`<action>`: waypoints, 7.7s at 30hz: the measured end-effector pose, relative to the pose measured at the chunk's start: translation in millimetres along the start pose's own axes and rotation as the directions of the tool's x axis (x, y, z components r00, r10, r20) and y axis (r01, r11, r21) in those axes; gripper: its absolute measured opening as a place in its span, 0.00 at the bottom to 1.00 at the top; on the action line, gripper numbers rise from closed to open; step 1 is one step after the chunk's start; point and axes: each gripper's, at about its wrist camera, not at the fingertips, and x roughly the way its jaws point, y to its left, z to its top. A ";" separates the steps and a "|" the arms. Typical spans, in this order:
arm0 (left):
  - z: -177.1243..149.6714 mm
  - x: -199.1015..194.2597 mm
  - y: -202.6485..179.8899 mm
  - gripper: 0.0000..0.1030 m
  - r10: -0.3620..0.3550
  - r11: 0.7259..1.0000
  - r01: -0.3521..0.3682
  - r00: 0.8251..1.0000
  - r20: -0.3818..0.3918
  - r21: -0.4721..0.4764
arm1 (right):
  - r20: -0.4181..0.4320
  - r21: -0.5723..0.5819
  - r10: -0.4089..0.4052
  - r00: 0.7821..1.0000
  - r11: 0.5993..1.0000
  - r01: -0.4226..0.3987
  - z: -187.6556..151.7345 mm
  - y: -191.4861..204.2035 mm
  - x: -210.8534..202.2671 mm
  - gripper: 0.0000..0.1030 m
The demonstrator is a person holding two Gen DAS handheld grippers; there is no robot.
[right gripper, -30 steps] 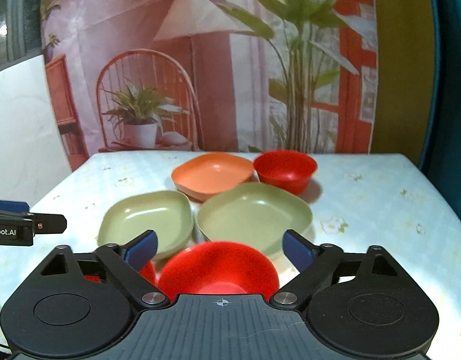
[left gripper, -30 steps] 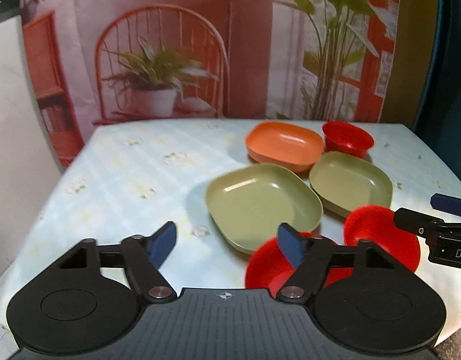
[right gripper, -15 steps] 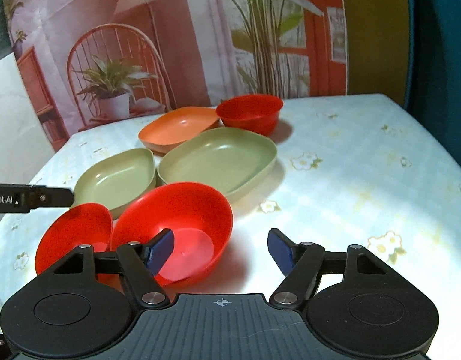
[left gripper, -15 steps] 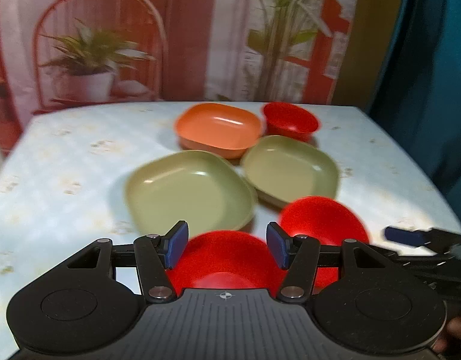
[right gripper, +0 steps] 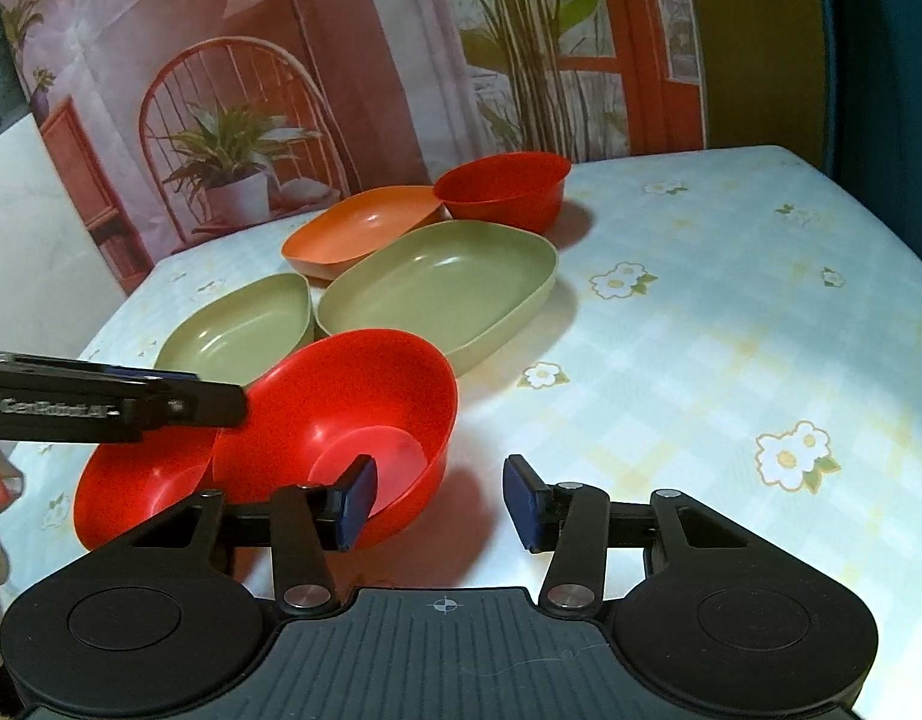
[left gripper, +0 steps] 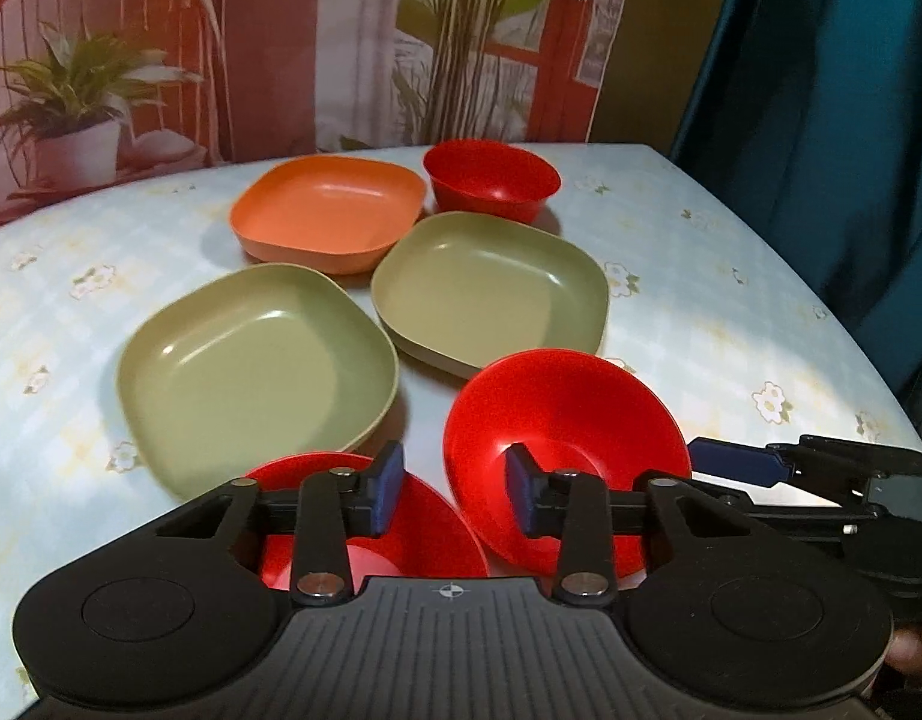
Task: Organize plates and bowls
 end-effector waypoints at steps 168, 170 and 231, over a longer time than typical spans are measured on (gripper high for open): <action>-8.5 -59.9 79.5 0.41 0.216 0.976 -0.204 0.950 0.227 -0.078 | 0.139 -0.195 0.141 0.980 0.974 -0.113 55.8 55.5 14.3 0.26; -12.8 -63.3 81.7 0.41 0.219 0.975 -0.203 0.950 0.223 -0.092 | 0.125 -0.212 0.146 0.981 0.970 -0.118 50.2 59.7 12.9 0.26; -63.9 -34.5 97.9 0.17 0.046 0.972 -0.037 0.998 0.035 -0.234 | -0.138 -0.202 0.218 0.966 0.949 -0.243 4.2 81.6 26.6 0.11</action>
